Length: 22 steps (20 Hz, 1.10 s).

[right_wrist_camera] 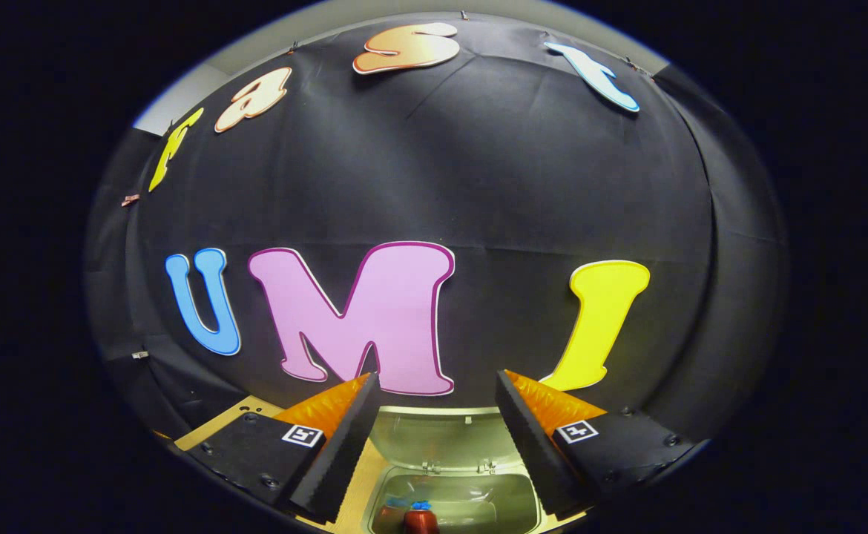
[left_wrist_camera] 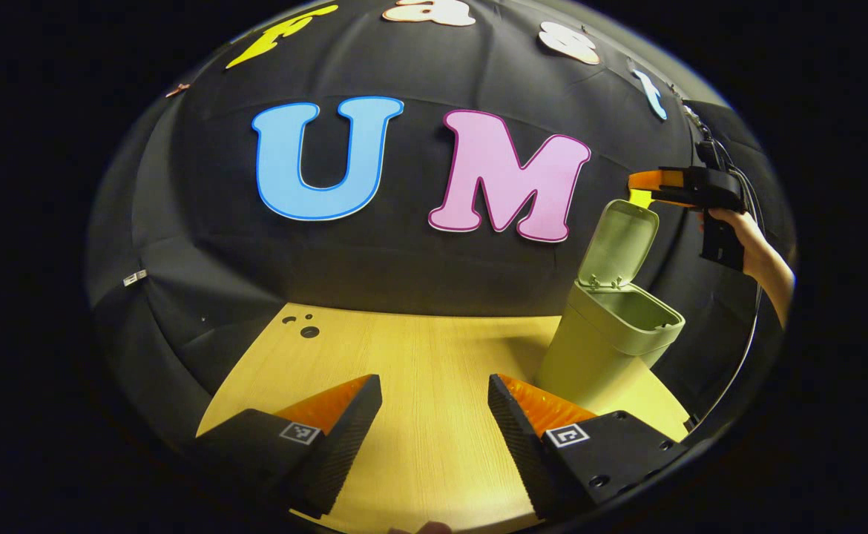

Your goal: Press the lid of the desktop garbage bin to open it, pick up the crumpled paper on the desktop and throw it into the bin, then pick up the pop can on the desktop and drop it into the bin, and finally close the garbage bin lid.

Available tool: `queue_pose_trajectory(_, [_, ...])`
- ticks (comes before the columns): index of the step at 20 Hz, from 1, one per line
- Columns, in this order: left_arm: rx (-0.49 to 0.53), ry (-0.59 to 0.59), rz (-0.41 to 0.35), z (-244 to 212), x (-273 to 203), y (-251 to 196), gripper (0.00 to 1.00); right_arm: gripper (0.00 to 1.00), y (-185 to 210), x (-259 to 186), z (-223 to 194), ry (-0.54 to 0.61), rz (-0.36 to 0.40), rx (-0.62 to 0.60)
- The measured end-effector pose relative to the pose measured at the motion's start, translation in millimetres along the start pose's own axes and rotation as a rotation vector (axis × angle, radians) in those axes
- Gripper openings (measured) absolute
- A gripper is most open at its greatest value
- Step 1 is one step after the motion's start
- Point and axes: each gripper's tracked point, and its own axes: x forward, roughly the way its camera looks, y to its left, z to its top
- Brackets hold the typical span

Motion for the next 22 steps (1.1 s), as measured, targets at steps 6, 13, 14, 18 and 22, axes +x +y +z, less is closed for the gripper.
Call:
queue_pose_trajectory(6, [-0.005,0.0,0.017,-3.6,-0.9,4.8,0.94,0.98,-6.4,23.7,-15.5,0.035,-0.034,-0.002])
queue_pose_trajectory(13, [0.0,0.002,0.012,-3.5,-1.0,2.6,0.94,0.97,-5.1,16.1,-26.0,0.089,-0.025,-0.012])
queue_pose_trajectory(14, [0.002,0.003,0.009,-3.2,-0.8,0.5,0.94,0.97,-5.1,11.4,-27.6,0.1,-0.02,-0.014])
queue_pose_trajectory(18, [0.011,0.004,-0.013,-3.5,0.2,-6.7,0.94,0.97,-3.0,-7.9,-36.5,0.144,0.001,-0.029])
queue_pose_trajectory(22, [0.022,0.003,-0.031,-2.8,1.6,-13.6,0.94,0.97,-0.8,-27.5,-51.7,0.193,0.016,-0.011])
